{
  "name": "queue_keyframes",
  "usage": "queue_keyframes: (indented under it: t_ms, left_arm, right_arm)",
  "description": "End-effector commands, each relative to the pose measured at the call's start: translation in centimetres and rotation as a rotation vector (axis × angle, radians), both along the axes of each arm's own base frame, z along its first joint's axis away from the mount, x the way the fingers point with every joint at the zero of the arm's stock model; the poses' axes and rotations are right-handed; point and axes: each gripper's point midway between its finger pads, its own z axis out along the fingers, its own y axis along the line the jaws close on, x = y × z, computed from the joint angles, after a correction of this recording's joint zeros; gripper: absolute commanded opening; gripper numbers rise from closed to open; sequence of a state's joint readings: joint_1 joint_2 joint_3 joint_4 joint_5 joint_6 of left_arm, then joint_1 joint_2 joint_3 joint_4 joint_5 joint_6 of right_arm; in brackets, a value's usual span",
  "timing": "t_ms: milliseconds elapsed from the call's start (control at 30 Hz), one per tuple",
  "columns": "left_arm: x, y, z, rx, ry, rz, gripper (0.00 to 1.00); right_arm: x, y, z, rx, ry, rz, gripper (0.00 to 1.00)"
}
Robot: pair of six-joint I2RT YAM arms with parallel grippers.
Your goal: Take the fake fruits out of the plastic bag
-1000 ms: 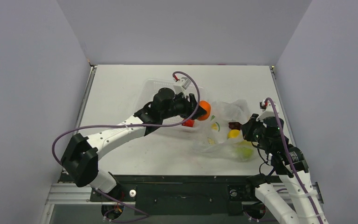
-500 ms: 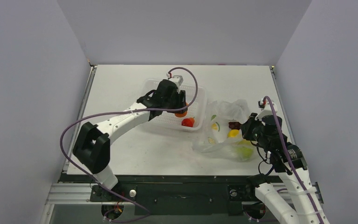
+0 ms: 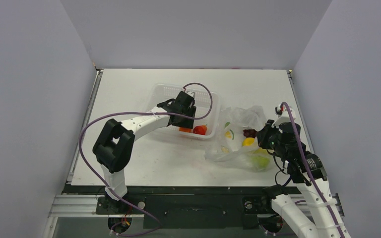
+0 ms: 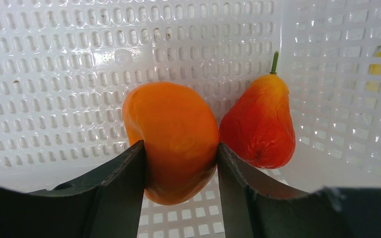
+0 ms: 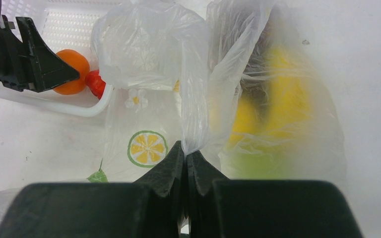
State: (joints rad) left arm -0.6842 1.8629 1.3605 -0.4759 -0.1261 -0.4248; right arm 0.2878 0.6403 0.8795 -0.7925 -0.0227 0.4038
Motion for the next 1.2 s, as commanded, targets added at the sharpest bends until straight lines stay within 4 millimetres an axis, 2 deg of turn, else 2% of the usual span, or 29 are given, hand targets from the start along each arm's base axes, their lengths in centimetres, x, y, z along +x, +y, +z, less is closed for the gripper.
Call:
queue_keyframes:
  t_ms: [0, 100, 167, 533, 633, 767, 900, 933, 1000, 1033, 1067, 1100, 1167]
  left_arm:
    - [0.2, -1.0, 0.9, -0.047, -0.009, -0.029, 0.43]
    - [-0.4, -1.7, 1.0, -0.088, 0.011, -0.056, 0.53]
    - [-0.5, -1.9, 1.2, -0.098, 0.012, -0.064, 0.55]
    - [-0.5, -2.1, 4.7, -0.132, -0.044, -0.107, 0.63]
    - [-0.4, -2.0, 7.2, -0.172, -0.094, -0.104, 0.65]
    - [-1.1, -2.8, 12.3, -0.319, -0.187, -0.126, 0.68]
    - [-3.1, -4.5, 17.4, -0.524, -0.259, -0.209, 0.69]
    - [-4.3, -4.7, 17.4, -0.569, -0.242, -0.241, 0.69]
    - [-5.7, -6.0, 19.2, -0.699, -0.247, -0.295, 0.69]
    - [-6.0, -6.8, 19.9, -0.768, -0.26, -0.306, 0.69]
    - [-7.2, -7.6, 20.3, -0.808, -0.248, -0.349, 0.69]
    - [-7.7, -8.1, 20.4, -0.84, -0.252, -0.362, 0.69]
    - [-8.9, -9.2, 20.4, -0.852, -0.259, -0.389, 0.69]
  right_arm:
    - [0.8, -0.1, 2.2, 0.004, -0.07, -0.01, 0.0]
    - [0.8, -0.1, 2.1, 0.004, -0.068, -0.008, 0.0]
    - [0.8, -0.1, 2.1, 0.005, -0.069, -0.007, 0.0]
    - [0.8, 0.1, 2.1, 0.011, -0.065, -0.004, 0.0]
    - [0.8, 0.1, 2.0, 0.012, -0.062, -0.003, 0.0]
    - [0.9, 0.3, 2.0, 0.019, -0.062, 0.004, 0.0]
    - [1.5, 1.4, 2.5, 0.058, -0.077, 0.037, 0.0]
    - [1.6, 1.6, 2.5, 0.065, -0.075, 0.042, 0.0]
    - [1.9, 2.2, 2.9, 0.09, -0.083, 0.064, 0.0]
    - [2.0, 2.8, 3.4, 0.112, -0.096, 0.087, 0.0]
    - [1.7, 3.9, 3.8, 0.144, -0.102, 0.147, 0.0]
    - [1.8, 4.8, 4.8, 0.17, -0.141, 0.19, 0.0]
    - [0.8, 7.0, 7.5, 0.264, -0.226, 0.311, 0.0]
